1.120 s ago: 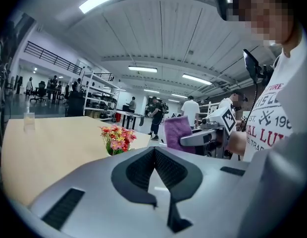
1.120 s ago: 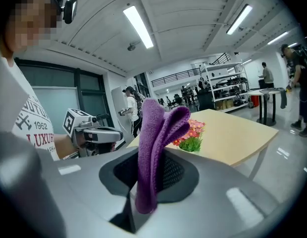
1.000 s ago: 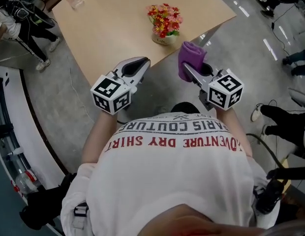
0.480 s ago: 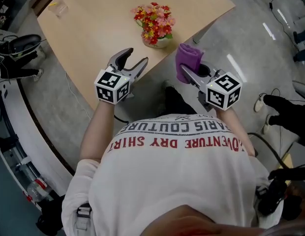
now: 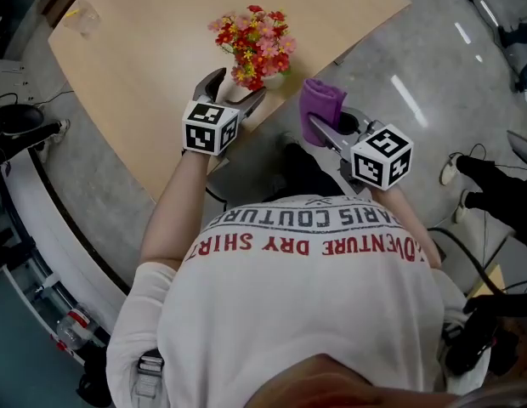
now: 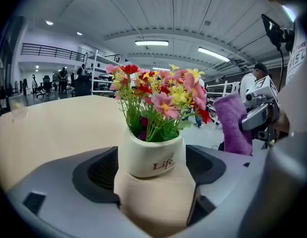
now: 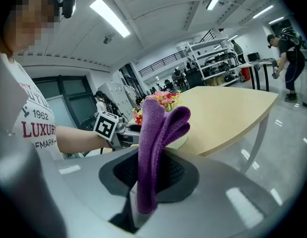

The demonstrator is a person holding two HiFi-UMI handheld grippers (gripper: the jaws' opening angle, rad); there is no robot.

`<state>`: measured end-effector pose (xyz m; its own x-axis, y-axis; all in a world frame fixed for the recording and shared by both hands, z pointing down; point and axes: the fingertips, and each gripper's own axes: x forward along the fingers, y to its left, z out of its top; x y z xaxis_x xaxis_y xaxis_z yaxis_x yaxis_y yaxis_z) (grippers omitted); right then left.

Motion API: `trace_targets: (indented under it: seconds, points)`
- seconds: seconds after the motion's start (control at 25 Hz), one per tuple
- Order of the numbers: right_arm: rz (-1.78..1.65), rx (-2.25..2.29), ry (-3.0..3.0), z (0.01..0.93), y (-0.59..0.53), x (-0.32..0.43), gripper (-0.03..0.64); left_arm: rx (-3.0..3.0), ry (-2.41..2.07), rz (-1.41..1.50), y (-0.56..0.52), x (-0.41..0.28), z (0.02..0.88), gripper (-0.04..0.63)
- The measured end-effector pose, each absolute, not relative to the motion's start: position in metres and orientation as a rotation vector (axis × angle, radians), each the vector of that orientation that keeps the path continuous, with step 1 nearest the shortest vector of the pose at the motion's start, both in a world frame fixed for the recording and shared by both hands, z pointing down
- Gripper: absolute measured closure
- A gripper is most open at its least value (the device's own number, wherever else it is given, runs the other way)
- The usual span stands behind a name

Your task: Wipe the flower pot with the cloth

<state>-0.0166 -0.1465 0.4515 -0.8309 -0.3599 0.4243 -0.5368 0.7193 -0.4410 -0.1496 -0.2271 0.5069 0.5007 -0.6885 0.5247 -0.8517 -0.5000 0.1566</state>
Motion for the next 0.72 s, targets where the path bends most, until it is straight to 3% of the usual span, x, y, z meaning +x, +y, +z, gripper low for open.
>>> trace_targets:
  seconds: [0.72]
  points:
    - [0.937,0.768,-2.553,0.494,-0.198,-0.020,0.555,2.361,-1.262,0.544,-0.244,-0.134,0.515,0.185]
